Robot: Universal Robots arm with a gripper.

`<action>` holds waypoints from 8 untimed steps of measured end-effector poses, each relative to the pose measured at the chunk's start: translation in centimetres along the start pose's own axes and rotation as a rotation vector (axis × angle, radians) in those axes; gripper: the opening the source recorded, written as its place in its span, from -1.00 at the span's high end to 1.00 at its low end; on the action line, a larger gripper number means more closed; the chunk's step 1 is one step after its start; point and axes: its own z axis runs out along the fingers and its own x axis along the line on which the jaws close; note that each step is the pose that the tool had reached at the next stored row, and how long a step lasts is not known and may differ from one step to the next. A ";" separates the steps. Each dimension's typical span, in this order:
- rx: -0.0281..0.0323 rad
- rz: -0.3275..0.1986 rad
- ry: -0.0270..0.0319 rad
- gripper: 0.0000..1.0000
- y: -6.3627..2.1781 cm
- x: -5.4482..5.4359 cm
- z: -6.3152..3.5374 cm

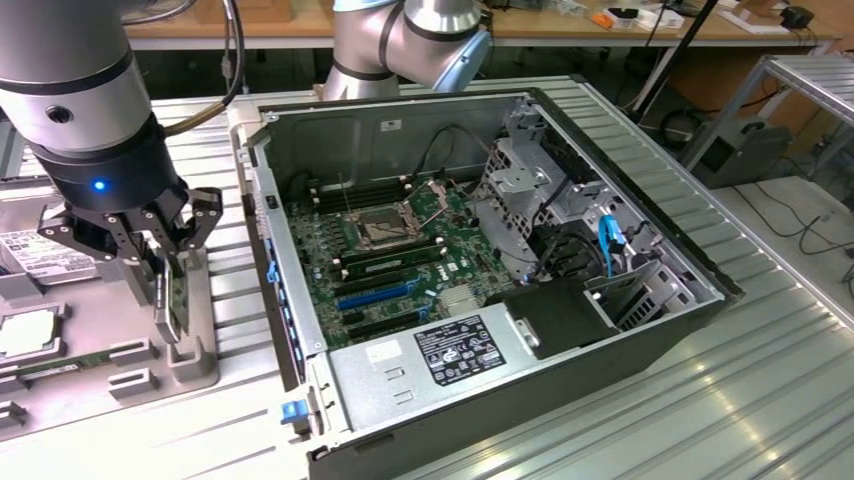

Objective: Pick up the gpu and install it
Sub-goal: 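Pick up the gpu and move the gpu toward the slot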

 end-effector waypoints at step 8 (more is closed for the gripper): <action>-0.0001 0.000 -0.0002 0.47 0.04 0.0 -0.91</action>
